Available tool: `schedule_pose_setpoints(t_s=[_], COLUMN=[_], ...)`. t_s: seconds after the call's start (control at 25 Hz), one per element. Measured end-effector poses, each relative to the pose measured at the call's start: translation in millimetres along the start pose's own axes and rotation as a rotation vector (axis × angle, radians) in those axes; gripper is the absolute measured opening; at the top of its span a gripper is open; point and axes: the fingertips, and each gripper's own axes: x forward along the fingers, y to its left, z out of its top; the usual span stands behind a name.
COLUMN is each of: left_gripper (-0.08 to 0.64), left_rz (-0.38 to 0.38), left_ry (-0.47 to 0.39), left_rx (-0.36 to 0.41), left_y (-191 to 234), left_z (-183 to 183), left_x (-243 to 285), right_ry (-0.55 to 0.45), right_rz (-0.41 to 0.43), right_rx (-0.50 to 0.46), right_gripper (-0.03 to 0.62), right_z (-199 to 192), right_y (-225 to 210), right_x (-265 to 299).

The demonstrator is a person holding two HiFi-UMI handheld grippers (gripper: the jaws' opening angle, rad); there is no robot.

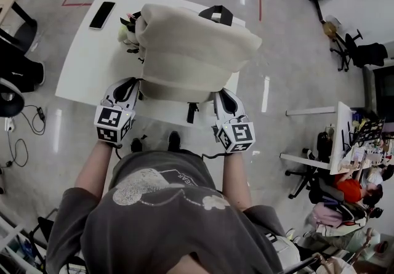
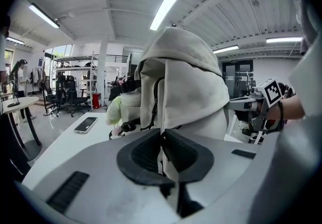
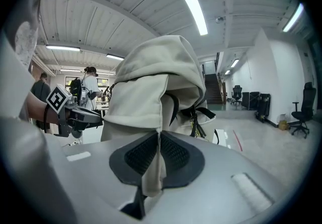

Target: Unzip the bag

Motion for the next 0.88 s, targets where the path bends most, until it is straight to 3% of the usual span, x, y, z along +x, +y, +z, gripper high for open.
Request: schedule_pose_setpoints(t_s=[0.32,0.6,0.88], left_gripper=[0.044,0.098,0.097], left_rz=[-0.109,-0.152,-0.247], left_ry=[0.046,0.027,-0.015], left_rx=[-0.038,-0.020,-0.026], left_y=[-10,-12,-12], left_z=[-16,-22,-23], left_x=[2,-15,-44], right_ry=[0.040,0.050,0.051], right_rz=[-0.082,-0.209,-0.329], right_rx=[0.024,0.097,0.139], right_gripper=[0.035,0.078,0.083], right_z=[-7,-17,-27], right_y=[2,11,49], right_x=[-2,-22,-58])
